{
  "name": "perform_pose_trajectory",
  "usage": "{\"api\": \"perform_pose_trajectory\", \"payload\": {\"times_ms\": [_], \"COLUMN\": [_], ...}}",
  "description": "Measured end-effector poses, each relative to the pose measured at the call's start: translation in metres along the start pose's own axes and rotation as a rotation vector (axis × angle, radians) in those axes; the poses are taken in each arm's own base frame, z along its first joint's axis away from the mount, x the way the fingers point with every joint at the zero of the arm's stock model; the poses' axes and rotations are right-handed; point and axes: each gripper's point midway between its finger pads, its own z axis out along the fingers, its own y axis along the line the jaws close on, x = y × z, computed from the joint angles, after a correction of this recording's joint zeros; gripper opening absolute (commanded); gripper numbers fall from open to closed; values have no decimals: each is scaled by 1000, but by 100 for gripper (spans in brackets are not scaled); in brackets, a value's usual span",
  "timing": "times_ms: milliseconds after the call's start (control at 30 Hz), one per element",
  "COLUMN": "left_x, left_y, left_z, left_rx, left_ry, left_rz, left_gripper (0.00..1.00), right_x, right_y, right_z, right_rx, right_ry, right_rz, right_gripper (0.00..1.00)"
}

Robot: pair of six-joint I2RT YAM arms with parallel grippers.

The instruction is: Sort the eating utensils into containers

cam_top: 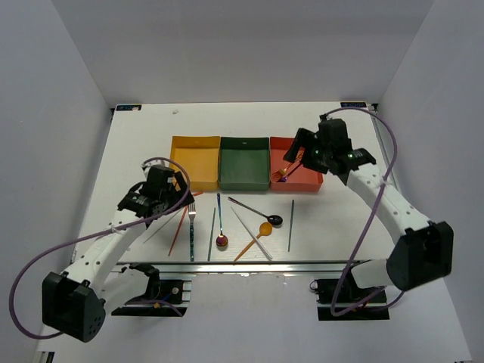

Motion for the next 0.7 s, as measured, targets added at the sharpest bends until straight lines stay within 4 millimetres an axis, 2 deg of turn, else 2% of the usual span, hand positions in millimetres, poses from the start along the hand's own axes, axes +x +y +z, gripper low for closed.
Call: {"api": "perform_pose_trajectory", "payload": {"times_ms": [100,233,300,433,533,700], "left_x": [26,58,71,95,102,108], "left_y": [-12,-28,-24,-2,7,3], "left_z": [4,4,9,18,21,22], "left_rx": [14,38,24,-41,-69,-55], "left_ry": [49,95,113,149,157,157], "left_rz": [20,56,50,29,19,29], "left_gripper": [96,88,85,78,72,65], "right_x": [22,39,45,47,42,38], "right_y": [-6,-12,-12,-7,2,9], "right_z": [-10,-13,-17,-34,-49,-58], "right_rx": [-24,-43,-61,-112,-157,-195], "right_ry": [24,57,67,47,9,-20], "right_rz": [-75,-142,-168,-206,-230,-245], "right_gripper": [89,89,89,89,89,89]}}
